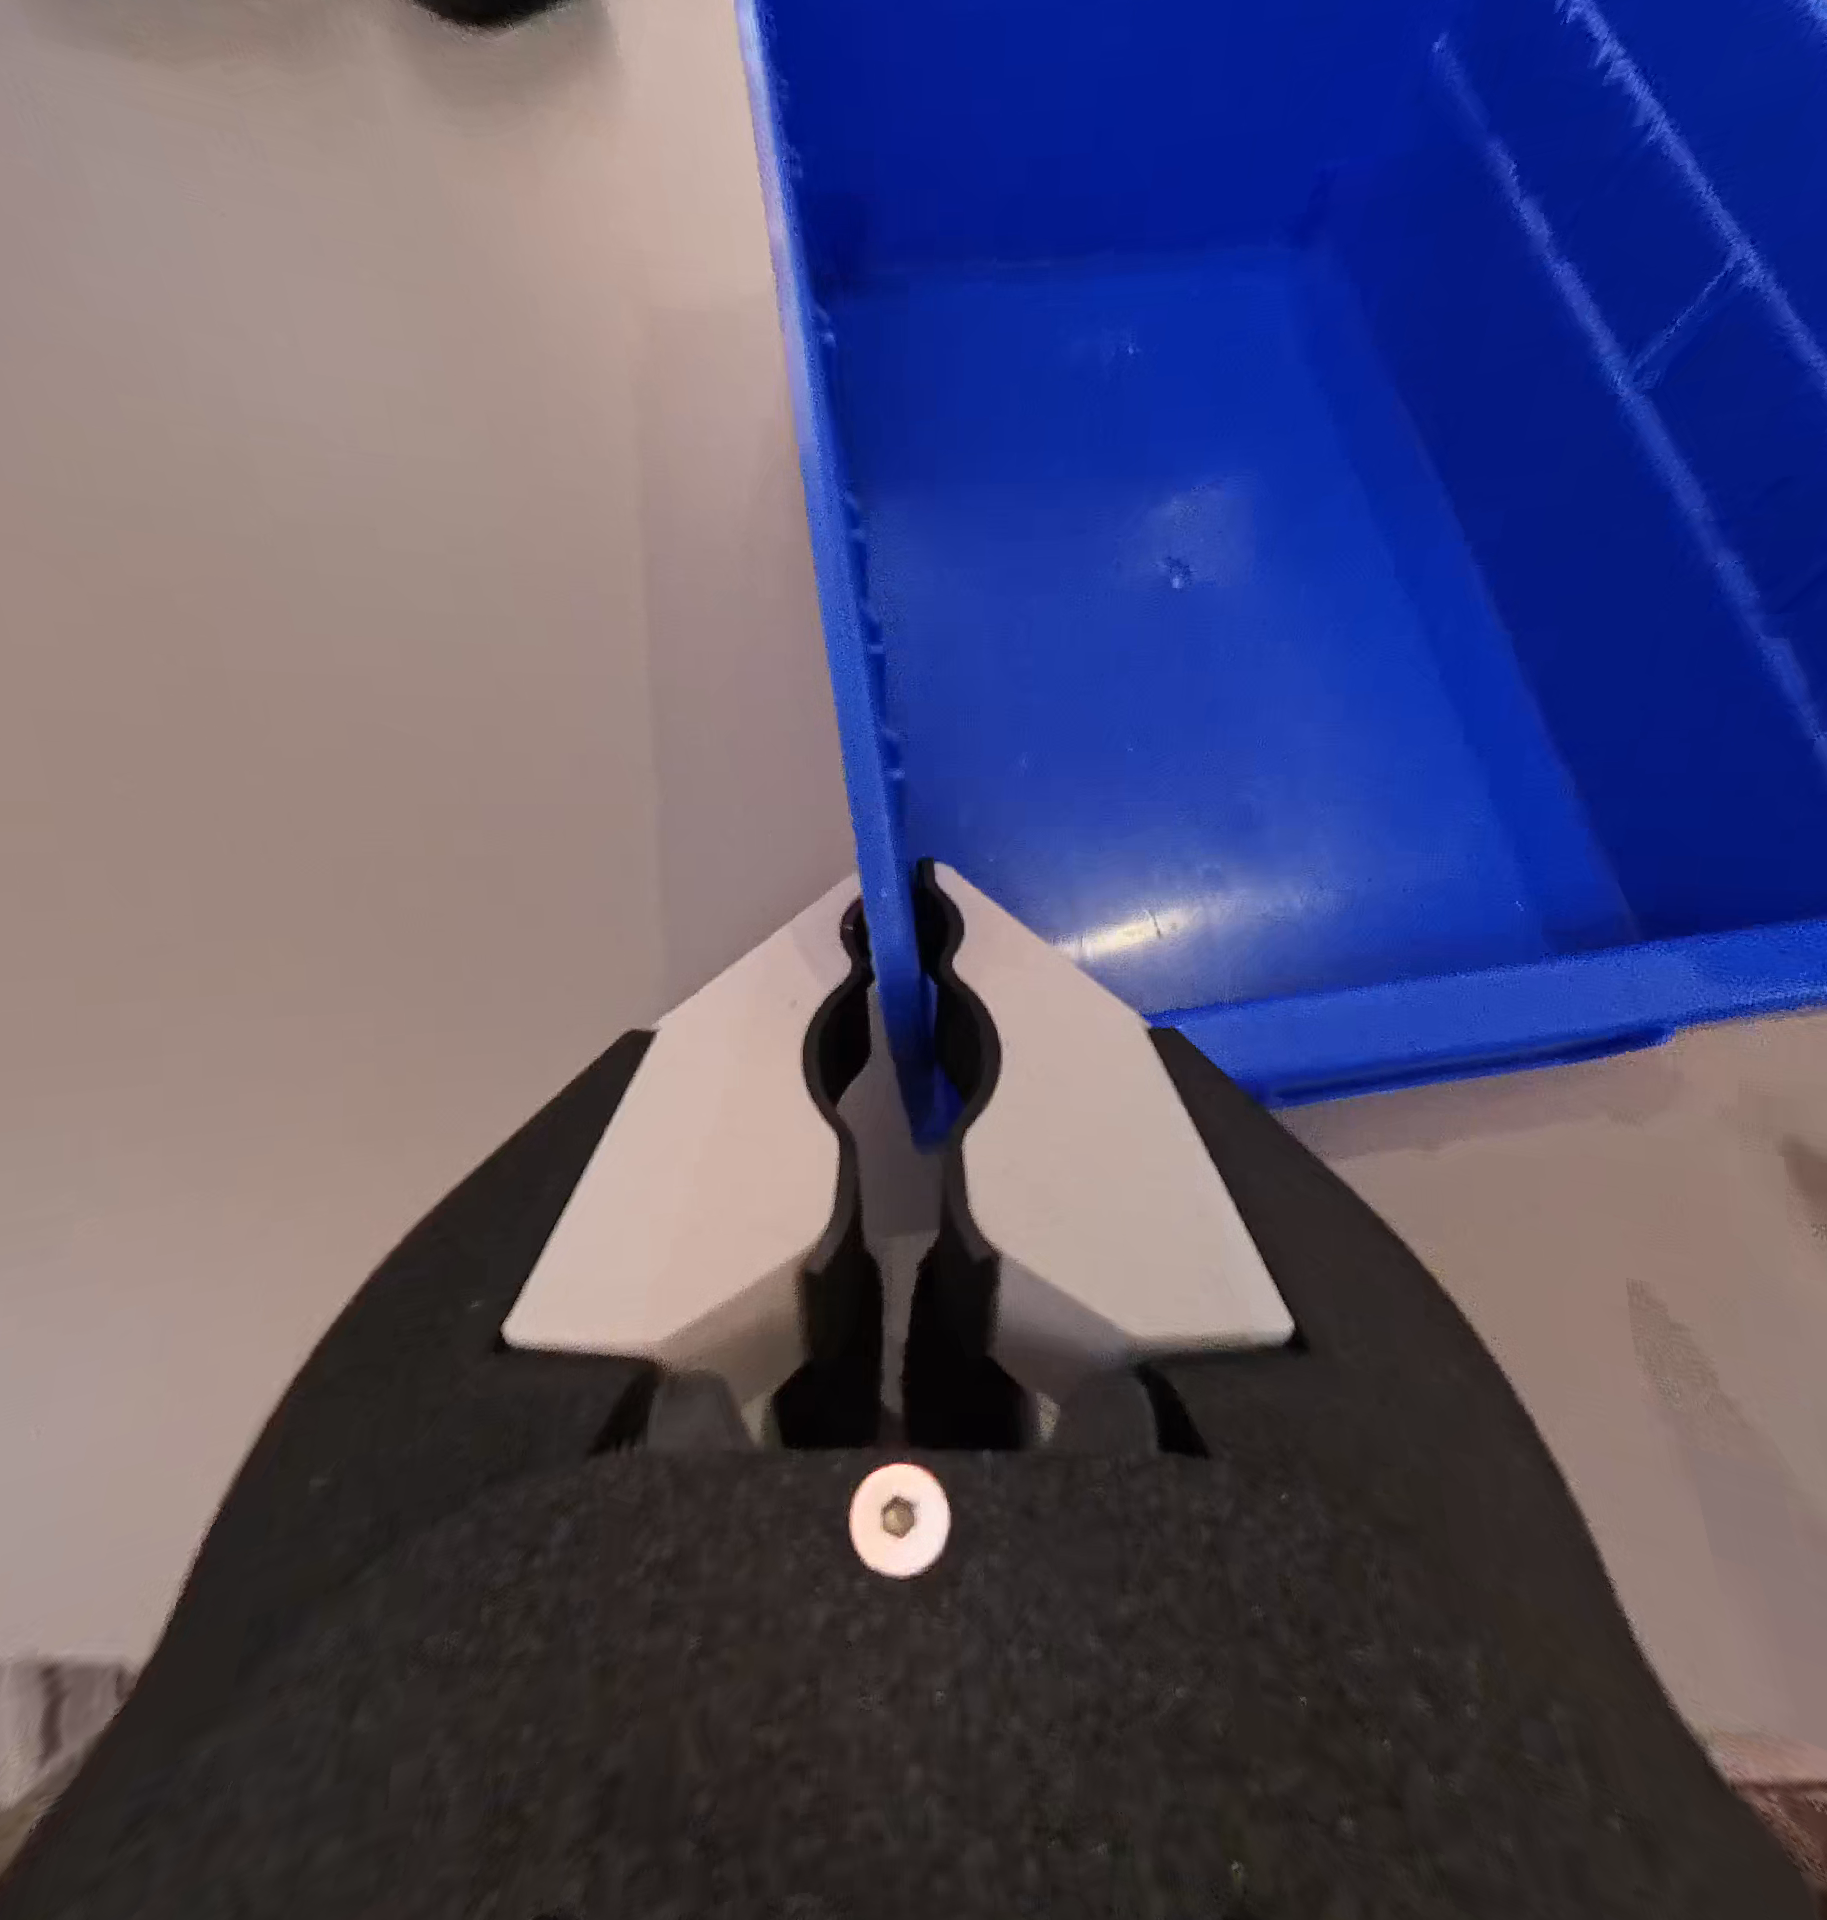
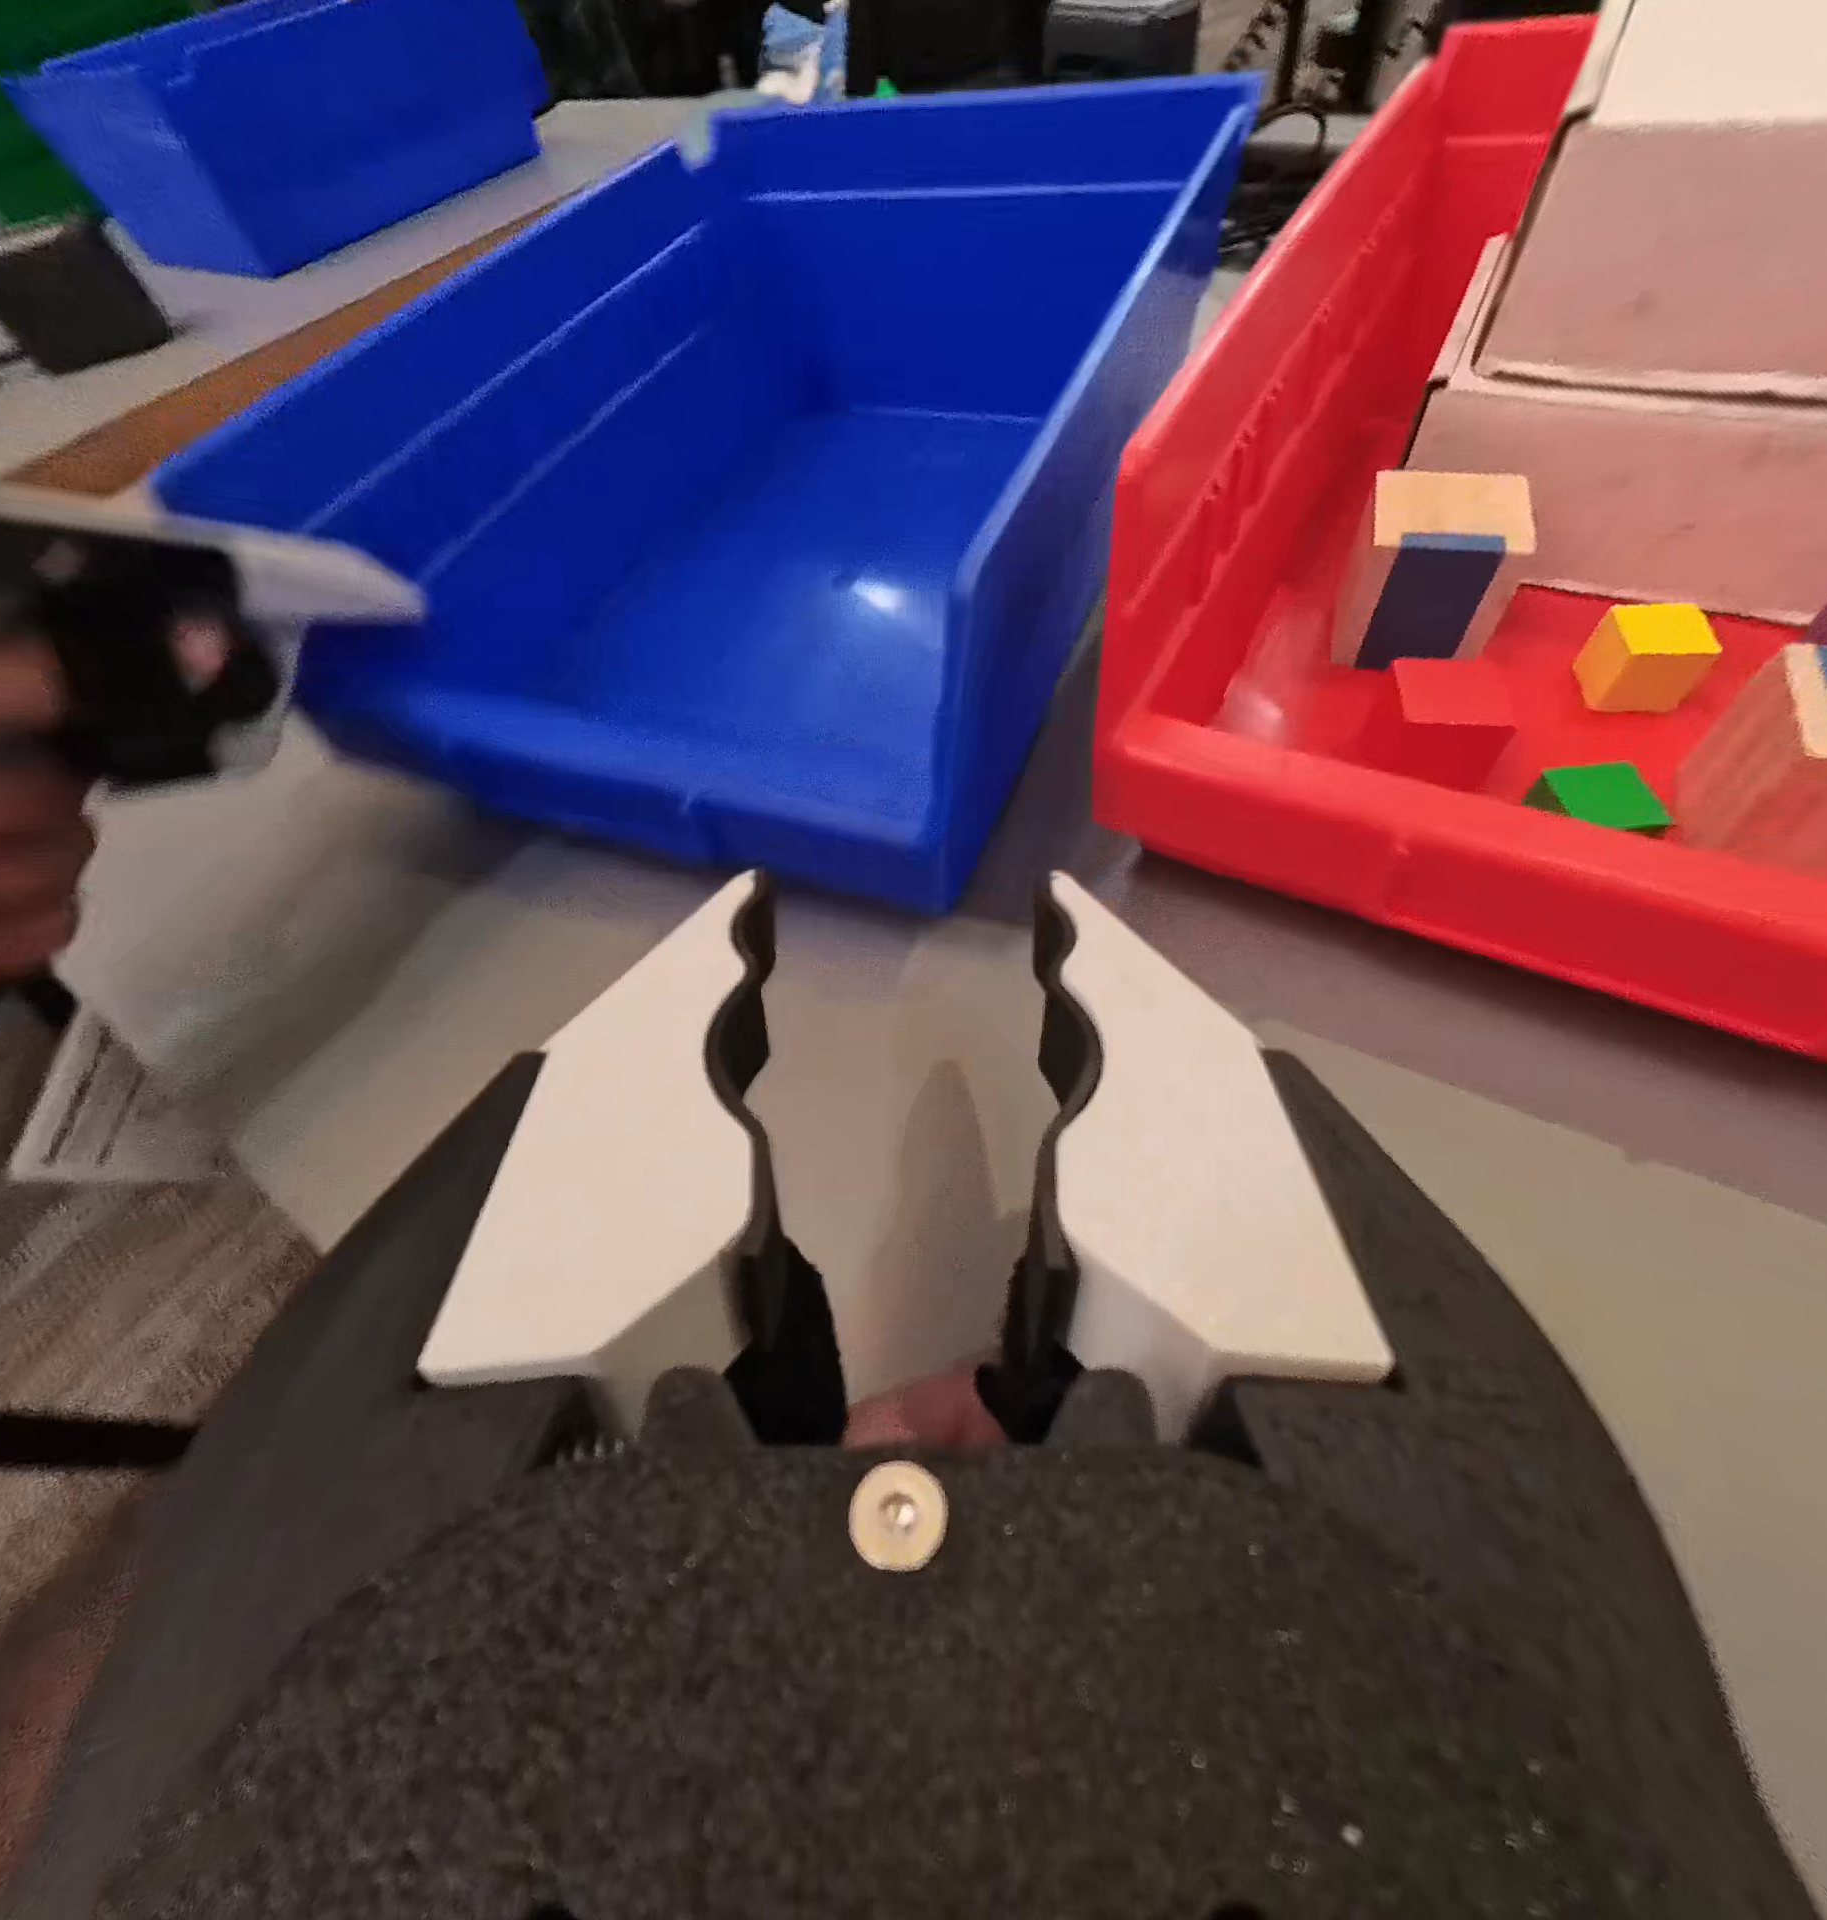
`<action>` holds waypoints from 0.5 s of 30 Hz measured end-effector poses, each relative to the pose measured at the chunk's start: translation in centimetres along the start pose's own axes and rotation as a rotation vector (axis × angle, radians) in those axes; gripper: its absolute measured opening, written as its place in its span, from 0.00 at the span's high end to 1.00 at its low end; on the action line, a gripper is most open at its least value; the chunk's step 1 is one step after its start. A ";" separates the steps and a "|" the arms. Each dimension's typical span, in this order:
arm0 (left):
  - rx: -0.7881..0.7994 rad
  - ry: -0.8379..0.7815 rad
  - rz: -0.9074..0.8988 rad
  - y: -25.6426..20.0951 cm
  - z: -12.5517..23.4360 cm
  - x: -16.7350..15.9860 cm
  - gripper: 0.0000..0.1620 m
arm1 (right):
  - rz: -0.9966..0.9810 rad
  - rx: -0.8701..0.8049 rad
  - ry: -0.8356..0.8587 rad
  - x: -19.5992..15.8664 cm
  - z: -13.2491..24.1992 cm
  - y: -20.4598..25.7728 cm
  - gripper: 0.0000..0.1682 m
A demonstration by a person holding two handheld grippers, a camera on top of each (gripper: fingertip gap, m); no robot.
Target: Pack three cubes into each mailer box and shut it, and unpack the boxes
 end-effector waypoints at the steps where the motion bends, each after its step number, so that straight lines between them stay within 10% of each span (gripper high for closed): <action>1: 0.005 -0.008 0.010 0.0 0.9 -0.5 0.99 | -0.033 -0.008 0.001 0.2 -1.0 0.3 0.69; 3: 0.008 -0.009 0.000 -0.1 2.4 -1.3 0.99 | -0.075 -0.004 0.032 0.1 -2.5 1.3 0.70; 5: 0.020 -0.009 -0.003 -0.2 3.8 -1.9 0.99 | -0.020 -0.136 0.061 -0.3 -2.7 0.9 0.97; 15: 0.090 -0.361 -0.062 -3.8 10.6 3.3 1.00 | 0.165 -0.157 -0.288 9.2 2.2 0.8 0.98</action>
Point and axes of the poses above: each gripper's, where its closed fingertips meet, z back along the fingers, x out of its top, y = z × x across the jaws, the point moved 7 cm from there along z, back along the fingers, and after that the axes turned 11 degrees about -y, right-handed, at the moved point
